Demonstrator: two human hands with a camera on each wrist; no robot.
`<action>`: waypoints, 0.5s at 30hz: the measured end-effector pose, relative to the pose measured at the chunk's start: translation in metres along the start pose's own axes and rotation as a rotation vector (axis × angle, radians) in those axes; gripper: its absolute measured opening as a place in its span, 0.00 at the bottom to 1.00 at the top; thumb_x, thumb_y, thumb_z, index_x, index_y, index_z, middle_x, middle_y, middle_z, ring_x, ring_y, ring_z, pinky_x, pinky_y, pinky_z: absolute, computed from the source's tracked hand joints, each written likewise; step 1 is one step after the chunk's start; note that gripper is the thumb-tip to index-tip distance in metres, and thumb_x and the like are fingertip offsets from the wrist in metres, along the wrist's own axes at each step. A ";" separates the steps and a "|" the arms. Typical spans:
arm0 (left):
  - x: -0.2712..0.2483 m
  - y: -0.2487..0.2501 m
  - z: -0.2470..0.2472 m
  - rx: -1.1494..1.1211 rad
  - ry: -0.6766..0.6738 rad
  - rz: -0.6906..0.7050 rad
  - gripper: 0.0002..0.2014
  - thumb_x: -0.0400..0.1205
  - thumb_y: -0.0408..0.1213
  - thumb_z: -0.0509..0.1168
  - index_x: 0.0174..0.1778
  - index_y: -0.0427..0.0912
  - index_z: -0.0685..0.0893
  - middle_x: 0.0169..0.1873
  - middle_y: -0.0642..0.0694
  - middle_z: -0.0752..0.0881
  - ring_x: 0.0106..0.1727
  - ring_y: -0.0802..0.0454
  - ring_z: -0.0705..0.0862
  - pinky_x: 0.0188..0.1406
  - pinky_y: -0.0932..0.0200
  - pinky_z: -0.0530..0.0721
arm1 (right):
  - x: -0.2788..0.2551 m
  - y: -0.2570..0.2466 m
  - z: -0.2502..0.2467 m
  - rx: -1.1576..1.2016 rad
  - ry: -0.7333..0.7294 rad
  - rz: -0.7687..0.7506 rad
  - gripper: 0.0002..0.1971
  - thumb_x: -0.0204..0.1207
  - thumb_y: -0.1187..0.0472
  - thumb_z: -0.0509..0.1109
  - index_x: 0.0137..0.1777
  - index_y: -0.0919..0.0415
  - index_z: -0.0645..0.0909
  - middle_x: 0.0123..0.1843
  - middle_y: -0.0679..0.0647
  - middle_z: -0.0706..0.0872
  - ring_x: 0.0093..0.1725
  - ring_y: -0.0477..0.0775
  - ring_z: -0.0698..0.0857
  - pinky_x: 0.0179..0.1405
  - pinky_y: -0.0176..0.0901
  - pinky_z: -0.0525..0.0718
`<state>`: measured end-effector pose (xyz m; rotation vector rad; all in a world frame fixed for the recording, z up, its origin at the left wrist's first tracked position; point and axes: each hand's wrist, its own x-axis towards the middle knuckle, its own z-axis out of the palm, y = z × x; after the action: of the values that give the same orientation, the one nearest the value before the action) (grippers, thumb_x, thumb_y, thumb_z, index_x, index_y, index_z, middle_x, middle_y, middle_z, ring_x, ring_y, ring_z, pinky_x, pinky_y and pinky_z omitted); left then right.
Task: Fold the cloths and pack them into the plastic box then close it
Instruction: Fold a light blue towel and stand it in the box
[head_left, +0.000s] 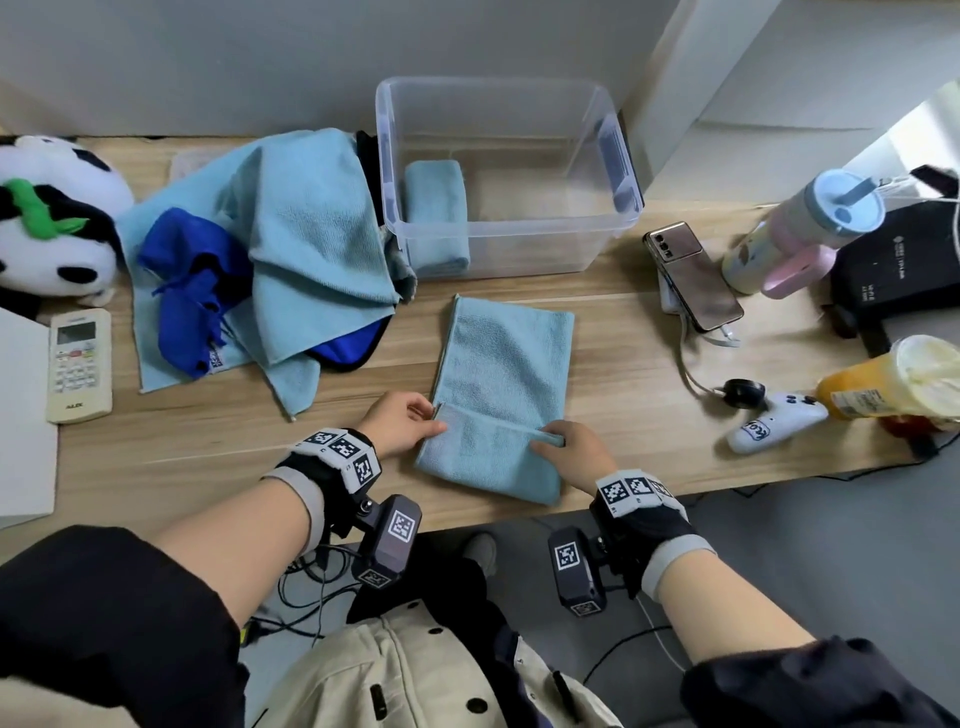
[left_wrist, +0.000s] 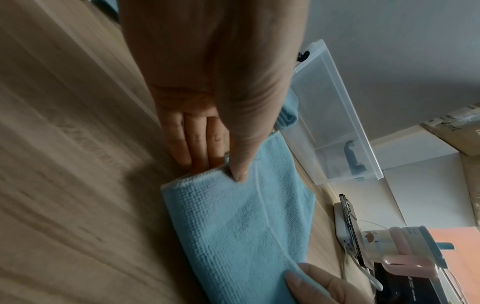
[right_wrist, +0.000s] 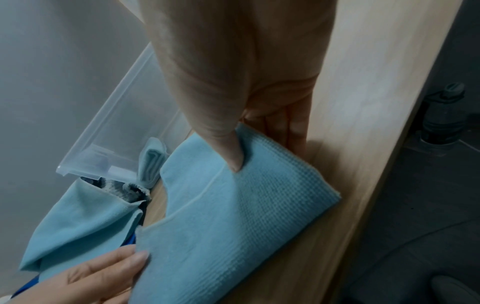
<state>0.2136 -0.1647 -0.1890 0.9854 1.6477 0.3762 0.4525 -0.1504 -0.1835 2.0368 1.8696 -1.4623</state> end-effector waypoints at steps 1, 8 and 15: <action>0.002 -0.001 0.001 0.021 0.009 -0.007 0.06 0.76 0.30 0.71 0.40 0.42 0.79 0.32 0.48 0.80 0.38 0.51 0.79 0.35 0.65 0.77 | 0.001 0.000 0.001 0.002 0.020 0.010 0.08 0.78 0.61 0.68 0.53 0.65 0.82 0.38 0.52 0.79 0.44 0.52 0.77 0.30 0.35 0.67; 0.011 -0.008 0.006 0.116 0.117 -0.086 0.08 0.74 0.36 0.74 0.35 0.44 0.80 0.37 0.43 0.84 0.42 0.48 0.82 0.53 0.50 0.84 | 0.004 0.001 0.006 0.043 0.114 0.056 0.09 0.77 0.59 0.68 0.54 0.62 0.78 0.44 0.54 0.81 0.45 0.53 0.79 0.39 0.38 0.68; 0.015 -0.003 0.005 0.121 0.107 -0.144 0.12 0.72 0.34 0.74 0.31 0.48 0.77 0.37 0.46 0.83 0.39 0.48 0.82 0.44 0.53 0.85 | 0.018 -0.009 -0.005 0.075 0.163 0.157 0.18 0.69 0.52 0.75 0.53 0.59 0.75 0.46 0.53 0.82 0.49 0.55 0.81 0.46 0.40 0.74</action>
<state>0.2167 -0.1557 -0.2024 0.9419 1.8443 0.2379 0.4456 -0.1309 -0.1872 2.3424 1.6832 -1.3871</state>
